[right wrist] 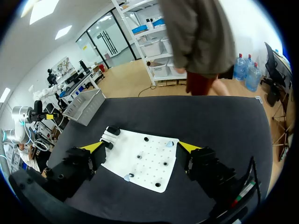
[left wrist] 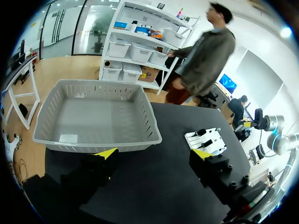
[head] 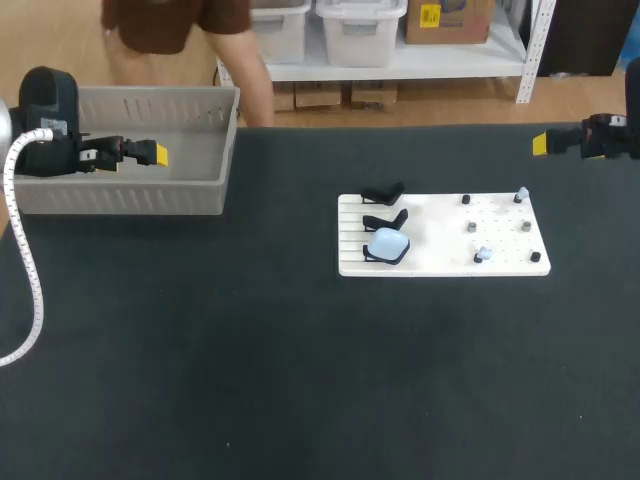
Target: Pick up each earbud case from the left stands, insert the matching earbuds, close the lid, and place the case in the box.
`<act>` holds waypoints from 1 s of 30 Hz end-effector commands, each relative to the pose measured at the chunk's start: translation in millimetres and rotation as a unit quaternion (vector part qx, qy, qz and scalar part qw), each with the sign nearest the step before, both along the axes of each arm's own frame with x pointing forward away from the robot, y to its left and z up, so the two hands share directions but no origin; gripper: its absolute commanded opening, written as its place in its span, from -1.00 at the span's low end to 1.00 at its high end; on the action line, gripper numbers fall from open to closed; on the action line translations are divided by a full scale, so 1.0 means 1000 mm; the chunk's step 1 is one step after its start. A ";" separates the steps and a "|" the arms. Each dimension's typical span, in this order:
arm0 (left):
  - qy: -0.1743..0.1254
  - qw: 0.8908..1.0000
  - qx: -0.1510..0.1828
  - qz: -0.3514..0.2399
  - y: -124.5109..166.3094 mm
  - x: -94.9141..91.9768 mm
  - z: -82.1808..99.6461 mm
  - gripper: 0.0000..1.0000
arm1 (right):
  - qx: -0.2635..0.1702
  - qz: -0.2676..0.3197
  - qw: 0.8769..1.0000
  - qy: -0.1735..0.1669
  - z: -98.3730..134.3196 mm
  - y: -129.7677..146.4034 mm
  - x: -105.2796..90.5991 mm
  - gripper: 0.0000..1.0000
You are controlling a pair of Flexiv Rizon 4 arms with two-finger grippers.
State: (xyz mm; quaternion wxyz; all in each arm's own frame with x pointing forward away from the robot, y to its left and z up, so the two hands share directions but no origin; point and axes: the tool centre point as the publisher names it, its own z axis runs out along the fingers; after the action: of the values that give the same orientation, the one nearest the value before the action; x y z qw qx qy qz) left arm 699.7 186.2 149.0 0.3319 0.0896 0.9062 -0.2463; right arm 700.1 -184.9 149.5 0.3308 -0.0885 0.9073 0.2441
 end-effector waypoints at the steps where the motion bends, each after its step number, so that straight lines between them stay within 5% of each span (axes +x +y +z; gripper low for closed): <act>1: 0.002 1.000 0.003 0.002 -0.001 0.000 0.001 1.00 | 0.000 0.000 1.000 0.000 0.000 0.000 0.000 1.00; 21: 0.002 1.000 0.003 0.002 -0.001 0.000 0.001 1.00 | 0.000 0.000 1.000 0.000 0.000 0.000 0.000 1.00; 24: -0.010 0.999 -0.030 -0.039 -0.003 -0.002 0.004 1.00 | 0.000 0.000 1.000 0.000 0.000 0.000 0.000 1.00; 30: -0.051 0.992 -0.033 -0.112 -0.011 -0.008 0.011 1.00 | 0.000 0.000 1.000 0.000 0.000 0.000 0.000 1.00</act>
State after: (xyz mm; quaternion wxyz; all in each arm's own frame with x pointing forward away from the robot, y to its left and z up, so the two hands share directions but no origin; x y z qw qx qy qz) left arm 696.9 168.7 161.2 0.3375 0.1607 0.8923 -0.2533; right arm 700.1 -184.8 149.5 0.3307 -0.0885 0.9073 0.2441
